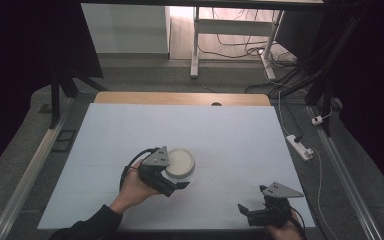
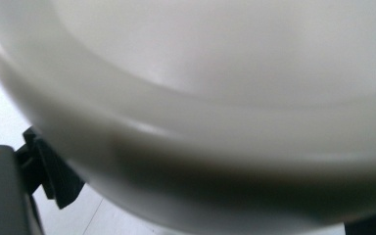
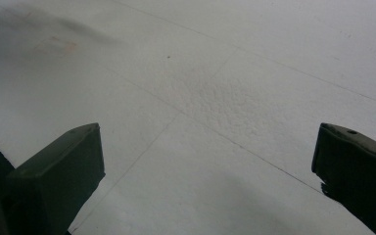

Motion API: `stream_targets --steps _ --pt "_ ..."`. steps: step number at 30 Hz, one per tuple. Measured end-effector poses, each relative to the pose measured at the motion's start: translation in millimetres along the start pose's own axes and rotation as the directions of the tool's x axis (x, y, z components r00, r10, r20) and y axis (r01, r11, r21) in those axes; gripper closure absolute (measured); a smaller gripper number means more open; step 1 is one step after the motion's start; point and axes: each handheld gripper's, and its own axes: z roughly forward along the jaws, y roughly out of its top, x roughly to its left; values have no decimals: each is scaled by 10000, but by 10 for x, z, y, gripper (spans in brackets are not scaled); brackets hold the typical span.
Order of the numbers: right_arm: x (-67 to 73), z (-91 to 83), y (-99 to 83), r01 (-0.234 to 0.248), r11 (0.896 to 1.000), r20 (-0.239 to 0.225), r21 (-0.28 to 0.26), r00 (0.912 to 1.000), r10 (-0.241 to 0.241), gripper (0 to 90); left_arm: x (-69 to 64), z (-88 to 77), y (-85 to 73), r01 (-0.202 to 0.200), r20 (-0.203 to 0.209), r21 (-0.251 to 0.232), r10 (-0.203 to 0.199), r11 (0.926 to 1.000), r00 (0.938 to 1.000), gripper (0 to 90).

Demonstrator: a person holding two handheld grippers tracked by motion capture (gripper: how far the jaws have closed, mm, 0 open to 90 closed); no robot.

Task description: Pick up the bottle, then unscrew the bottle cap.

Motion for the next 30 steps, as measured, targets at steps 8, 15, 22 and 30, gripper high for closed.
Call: stream_targets --steps 8,15,22,30 --pt "-2 1 0 -51 10000 4 0 10000 51 0 0 164 79 -148 164 180 145 9997 9998 74" --pt "-3 -1 -1 -52 10000 -6 -11 10000 52 0 8 173 107 -168 17 187 168 9997 9999 74" --pt "-4 -12 -3 -32 10000 -13 -87 10000 32 0 14 152 98 -186 -87 267 189 9995 9998 74" --pt "-5 -35 16 -214 9992 -152 -345 9997 209 0 -5 146 102 -217 -31 329 218 9992 9998 74"
